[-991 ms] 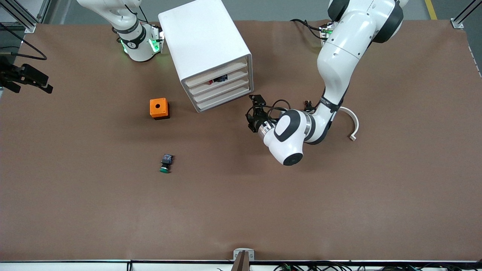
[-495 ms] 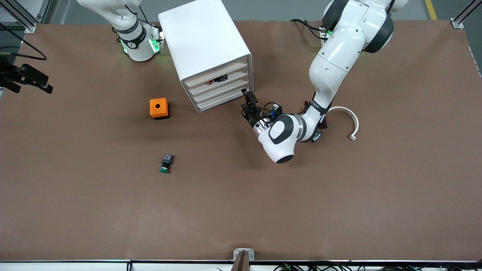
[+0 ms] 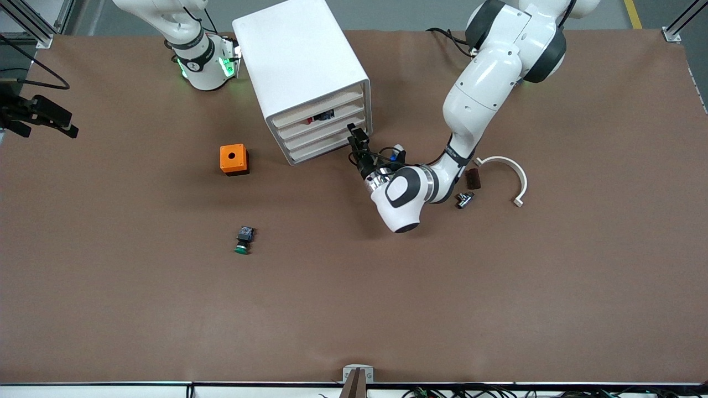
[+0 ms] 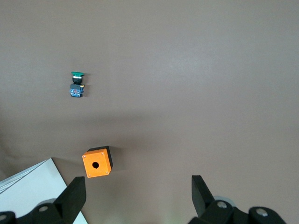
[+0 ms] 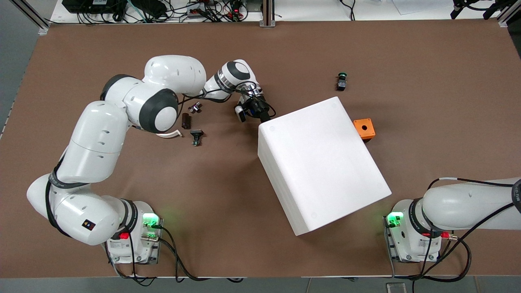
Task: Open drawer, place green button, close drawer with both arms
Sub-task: 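Pull the lower drawer open with the left gripper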
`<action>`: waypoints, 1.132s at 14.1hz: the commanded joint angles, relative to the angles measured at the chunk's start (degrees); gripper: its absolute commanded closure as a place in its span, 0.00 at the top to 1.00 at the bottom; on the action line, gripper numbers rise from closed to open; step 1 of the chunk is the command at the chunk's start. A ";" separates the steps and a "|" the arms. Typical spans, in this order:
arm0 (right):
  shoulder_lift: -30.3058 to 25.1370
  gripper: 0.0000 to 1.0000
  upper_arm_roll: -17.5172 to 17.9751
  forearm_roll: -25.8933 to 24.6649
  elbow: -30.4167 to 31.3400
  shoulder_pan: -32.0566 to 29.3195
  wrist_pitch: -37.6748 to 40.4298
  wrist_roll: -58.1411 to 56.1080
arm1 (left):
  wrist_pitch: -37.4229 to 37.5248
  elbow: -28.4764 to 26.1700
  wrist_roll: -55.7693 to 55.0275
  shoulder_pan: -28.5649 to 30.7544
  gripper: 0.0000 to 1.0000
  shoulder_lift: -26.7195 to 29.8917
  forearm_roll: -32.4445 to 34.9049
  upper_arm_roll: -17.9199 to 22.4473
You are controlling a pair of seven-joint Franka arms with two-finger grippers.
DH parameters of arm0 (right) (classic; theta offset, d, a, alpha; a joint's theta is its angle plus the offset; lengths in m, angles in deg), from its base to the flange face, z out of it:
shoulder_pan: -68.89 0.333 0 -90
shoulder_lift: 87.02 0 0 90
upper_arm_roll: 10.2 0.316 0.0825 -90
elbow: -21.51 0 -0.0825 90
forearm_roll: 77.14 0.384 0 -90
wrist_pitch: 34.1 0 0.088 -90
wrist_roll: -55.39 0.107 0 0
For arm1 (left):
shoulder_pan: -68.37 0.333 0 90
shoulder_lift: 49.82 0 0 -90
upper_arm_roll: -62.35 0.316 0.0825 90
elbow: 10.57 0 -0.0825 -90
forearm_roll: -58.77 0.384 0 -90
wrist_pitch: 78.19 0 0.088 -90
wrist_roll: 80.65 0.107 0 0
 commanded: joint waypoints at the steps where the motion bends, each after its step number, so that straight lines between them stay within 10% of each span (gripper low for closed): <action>1: 0.54 1.00 -0.36 0.14 -1.10 0.34 0.62 -0.26 | 1.16 1.35 -1.97 -1.74 0.57 -1.33 -2.30 0.07; 16: 0.63 1.00 -0.36 -0.21 -1.19 0.43 0.36 -0.26 | 1.16 1.44 -2.59 -3.60 0.05 -1.86 -2.21 0.69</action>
